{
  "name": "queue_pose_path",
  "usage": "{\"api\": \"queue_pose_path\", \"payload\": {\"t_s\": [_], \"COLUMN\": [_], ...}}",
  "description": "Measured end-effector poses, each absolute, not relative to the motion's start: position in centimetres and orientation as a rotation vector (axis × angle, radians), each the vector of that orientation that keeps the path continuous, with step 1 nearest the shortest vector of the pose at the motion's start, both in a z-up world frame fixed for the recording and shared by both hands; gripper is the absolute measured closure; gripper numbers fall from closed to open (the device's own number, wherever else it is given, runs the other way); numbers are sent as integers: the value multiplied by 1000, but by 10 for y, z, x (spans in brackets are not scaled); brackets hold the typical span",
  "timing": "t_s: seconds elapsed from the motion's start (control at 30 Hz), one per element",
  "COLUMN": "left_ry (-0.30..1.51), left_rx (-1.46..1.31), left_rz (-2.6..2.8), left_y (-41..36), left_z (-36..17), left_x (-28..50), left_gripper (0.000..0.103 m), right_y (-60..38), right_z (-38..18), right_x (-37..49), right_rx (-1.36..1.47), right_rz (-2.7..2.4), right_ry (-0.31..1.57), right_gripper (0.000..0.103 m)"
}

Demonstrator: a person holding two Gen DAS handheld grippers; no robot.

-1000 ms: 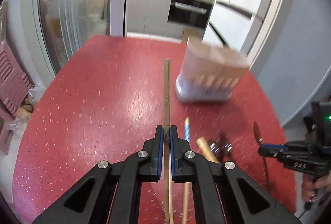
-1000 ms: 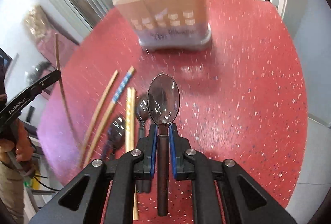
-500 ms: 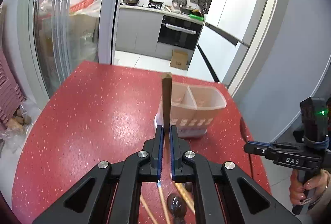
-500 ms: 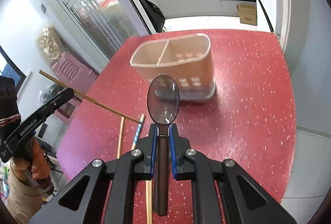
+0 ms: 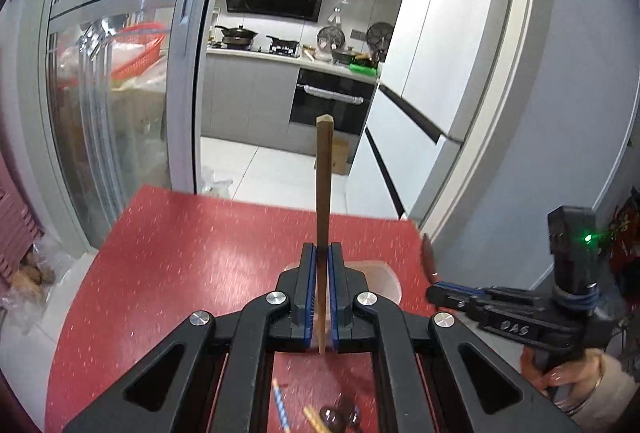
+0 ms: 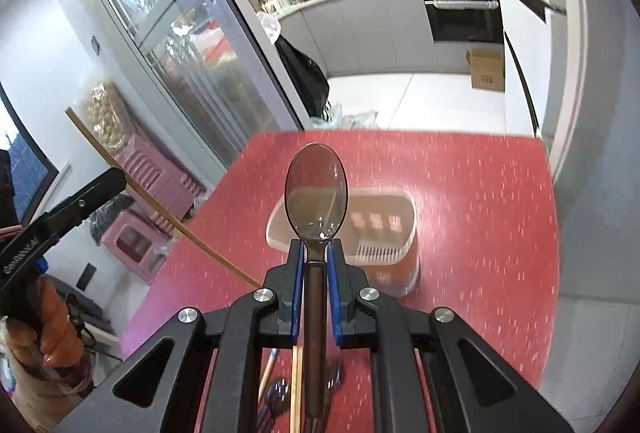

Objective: Organize utensils
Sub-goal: 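Carry the chopstick and spoon to the beige caddy and drop them in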

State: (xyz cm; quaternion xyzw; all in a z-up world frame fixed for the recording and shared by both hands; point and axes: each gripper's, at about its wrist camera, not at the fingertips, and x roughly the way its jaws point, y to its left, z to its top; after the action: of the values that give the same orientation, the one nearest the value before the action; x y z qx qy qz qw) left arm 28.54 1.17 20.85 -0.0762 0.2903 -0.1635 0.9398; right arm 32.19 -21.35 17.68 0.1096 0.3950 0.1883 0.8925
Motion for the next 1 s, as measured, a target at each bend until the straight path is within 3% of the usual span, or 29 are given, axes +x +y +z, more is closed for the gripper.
{"api": "queue_pose_path", "payload": {"t_s": [0.27,0.67,1.0], "left_ry": [573,663,684], "left_rx": [-122,-123,-40], "left_rz": [-321,-284,-252], "left_y": [-10,-22,-32], "left_z": [214,147,106], "left_x": [330,382,379], "left_gripper": [69,70,69], "right_y": [-206,-177,-168], "right_z": [179,129,90], "right_x": [375,413,398], "right_rx": [228,61,-44], "right_rz": [340,256,266], "right_ry": [709,523,523], "right_gripper": [90,90,90]}}
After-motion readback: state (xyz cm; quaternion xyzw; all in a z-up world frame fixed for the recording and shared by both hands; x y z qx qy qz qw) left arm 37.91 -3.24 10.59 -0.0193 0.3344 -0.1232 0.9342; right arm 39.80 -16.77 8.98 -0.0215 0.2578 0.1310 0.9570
